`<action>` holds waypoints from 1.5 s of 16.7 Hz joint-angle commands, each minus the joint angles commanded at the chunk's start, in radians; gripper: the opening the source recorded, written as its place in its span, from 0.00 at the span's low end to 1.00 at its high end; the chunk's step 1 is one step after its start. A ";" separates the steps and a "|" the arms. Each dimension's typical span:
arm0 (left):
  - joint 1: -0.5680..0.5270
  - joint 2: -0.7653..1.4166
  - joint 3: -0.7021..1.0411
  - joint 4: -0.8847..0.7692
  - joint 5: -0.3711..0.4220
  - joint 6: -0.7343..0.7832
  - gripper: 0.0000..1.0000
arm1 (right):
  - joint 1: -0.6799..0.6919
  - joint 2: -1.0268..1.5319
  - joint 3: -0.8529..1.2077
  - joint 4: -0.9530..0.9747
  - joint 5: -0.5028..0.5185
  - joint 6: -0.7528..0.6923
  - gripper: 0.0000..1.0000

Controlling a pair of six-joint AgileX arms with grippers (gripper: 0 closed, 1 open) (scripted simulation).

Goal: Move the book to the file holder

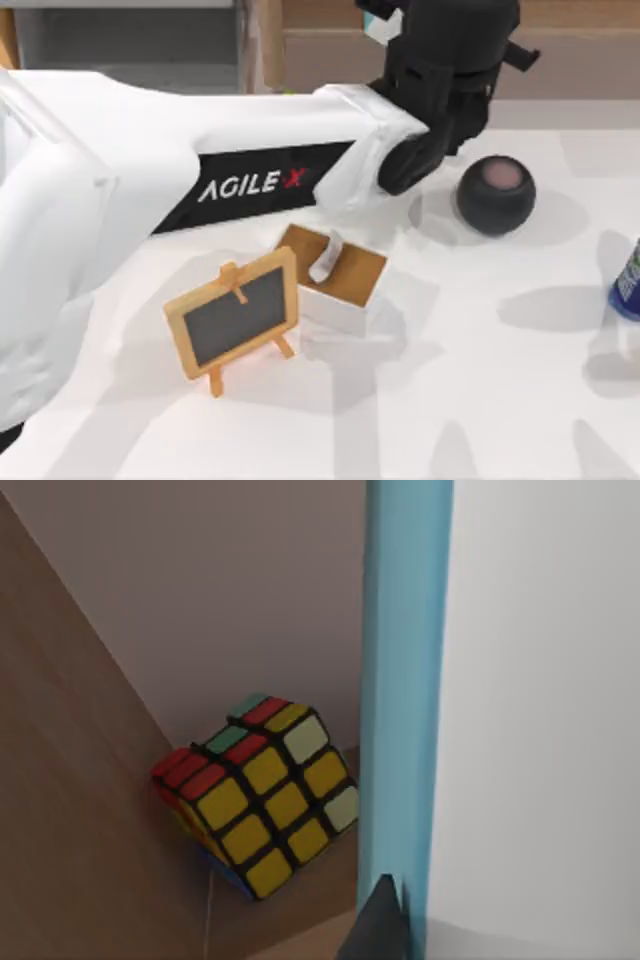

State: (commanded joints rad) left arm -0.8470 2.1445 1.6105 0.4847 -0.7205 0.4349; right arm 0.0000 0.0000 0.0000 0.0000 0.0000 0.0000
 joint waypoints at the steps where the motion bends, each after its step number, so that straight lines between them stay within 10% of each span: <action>1: -0.002 -0.068 -0.097 0.019 0.008 0.055 0.00 | 0.000 0.000 0.000 0.000 0.000 0.000 1.00; 13: 0.256 -0.631 -0.970 0.189 0.294 0.758 0.00 | 0.000 0.000 0.000 0.000 0.000 0.000 1.00; 25: 0.616 -0.391 -0.888 0.280 0.547 1.096 0.00 | 0.000 0.000 0.000 0.000 0.000 0.000 1.00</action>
State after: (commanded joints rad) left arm -0.2311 1.7539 0.7222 0.7649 -0.1738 1.5305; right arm 0.0000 0.0000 0.0000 0.0000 0.0000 0.0000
